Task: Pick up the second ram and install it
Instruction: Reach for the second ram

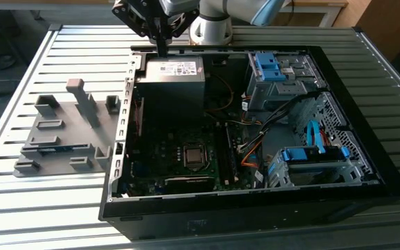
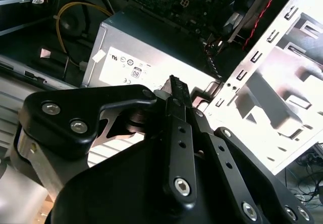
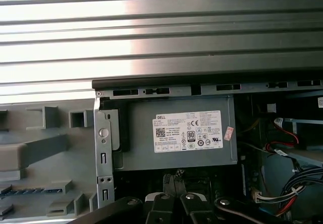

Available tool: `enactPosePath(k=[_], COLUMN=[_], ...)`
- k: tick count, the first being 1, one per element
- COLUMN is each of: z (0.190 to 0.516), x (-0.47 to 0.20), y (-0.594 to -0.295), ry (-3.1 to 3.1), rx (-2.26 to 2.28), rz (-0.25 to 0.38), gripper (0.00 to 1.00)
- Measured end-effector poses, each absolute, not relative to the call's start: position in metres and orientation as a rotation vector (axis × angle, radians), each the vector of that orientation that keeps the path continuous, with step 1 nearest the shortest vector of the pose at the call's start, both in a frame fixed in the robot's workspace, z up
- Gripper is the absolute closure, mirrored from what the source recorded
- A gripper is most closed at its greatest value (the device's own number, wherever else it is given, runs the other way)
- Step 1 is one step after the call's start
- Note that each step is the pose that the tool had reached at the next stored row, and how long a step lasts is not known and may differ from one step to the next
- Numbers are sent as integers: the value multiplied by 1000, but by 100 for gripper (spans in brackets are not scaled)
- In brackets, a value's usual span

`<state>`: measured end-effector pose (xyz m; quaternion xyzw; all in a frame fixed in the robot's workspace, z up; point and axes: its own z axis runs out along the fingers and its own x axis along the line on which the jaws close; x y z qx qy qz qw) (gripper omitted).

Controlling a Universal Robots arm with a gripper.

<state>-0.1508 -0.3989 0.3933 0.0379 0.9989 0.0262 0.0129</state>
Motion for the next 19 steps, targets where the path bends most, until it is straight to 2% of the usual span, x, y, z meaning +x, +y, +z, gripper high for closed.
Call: enactPosePath(k=[19], z=[393], x=[-170], y=[-399], ry=[3112], rx=[118], rz=[84], gripper=[89])
